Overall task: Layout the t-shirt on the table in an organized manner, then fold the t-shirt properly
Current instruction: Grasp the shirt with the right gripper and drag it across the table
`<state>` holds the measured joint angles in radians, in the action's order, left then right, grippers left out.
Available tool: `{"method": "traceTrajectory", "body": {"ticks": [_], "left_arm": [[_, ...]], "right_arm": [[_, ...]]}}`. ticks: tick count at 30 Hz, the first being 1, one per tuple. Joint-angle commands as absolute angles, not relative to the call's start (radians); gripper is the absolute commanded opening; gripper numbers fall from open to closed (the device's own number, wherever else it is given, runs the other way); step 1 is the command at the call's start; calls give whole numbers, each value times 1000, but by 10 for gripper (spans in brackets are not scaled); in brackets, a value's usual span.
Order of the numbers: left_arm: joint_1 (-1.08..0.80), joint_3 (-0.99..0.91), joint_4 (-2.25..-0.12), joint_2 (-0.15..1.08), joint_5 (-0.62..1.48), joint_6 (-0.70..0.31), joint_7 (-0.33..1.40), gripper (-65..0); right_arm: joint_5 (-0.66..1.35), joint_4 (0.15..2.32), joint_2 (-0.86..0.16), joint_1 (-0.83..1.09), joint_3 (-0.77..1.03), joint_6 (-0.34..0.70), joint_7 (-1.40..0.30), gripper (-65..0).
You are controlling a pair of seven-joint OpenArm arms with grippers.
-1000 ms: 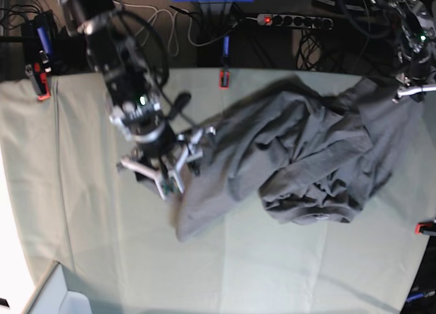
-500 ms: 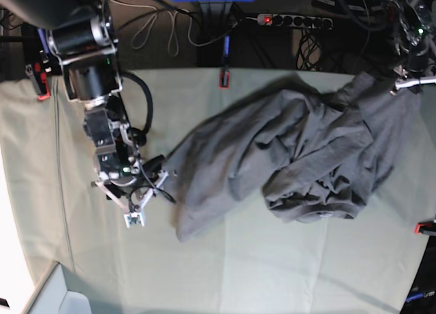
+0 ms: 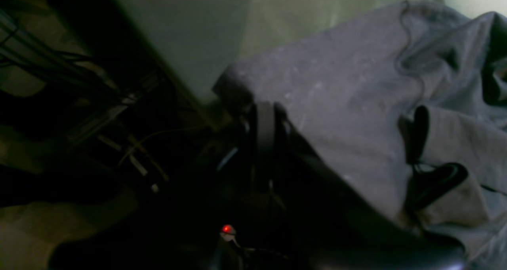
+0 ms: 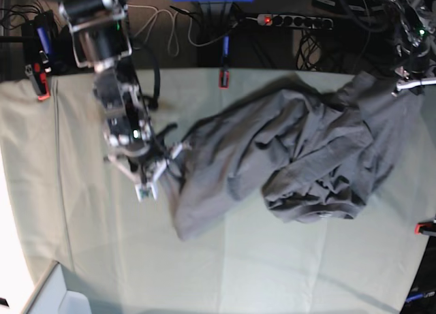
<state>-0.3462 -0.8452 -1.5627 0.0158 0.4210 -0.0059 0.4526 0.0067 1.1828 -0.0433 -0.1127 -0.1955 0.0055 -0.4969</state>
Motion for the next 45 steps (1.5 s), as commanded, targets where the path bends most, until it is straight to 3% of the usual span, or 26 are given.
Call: {"method": "traceTrajectory", "body": {"ticks": [1, 10, 18, 22, 29, 34, 37, 42, 45], "left_arm": [[-349, -851, -1589, 28, 420, -5, 432, -649], [-414, -852, -1764, 16, 420, -5, 432, -649], [-424, -946, -1762, 16, 420, -5, 430, -649], [-426, -941, -1748, 13, 420, -5, 430, -649], [-409, -915, -1652, 18, 420, -5, 430, -649], [-397, -915, -1636, 16, 420, -5, 430, -649], [-397, -915, -1635, 18, 420, -5, 430, -649], [-397, -915, -1635, 19, 420, -5, 430, -649], [-397, -915, -1635, 16, 420, -5, 430, -649]], "right_arm": [[5, 1276, -50, -108, -193, 7, -475, -650], [5, 1739, -81, 176, 45, 7, -476, -650], [8, 1862, -21, 325, 311, 8, -470, -650], [15, 1862, -1, 374, 326, 36, -472, -650], [12, 1929, -8, 456, 130, 328, -475, -650], [7, 1948, -44, 483, -41, 438, -476, -650], [7, 1945, -73, 509, -156, 438, -476, -582], [7, 1923, -108, 513, -371, 435, -475, -399], [7, 1859, -105, 476, -475, 435, -469, -335]]}}
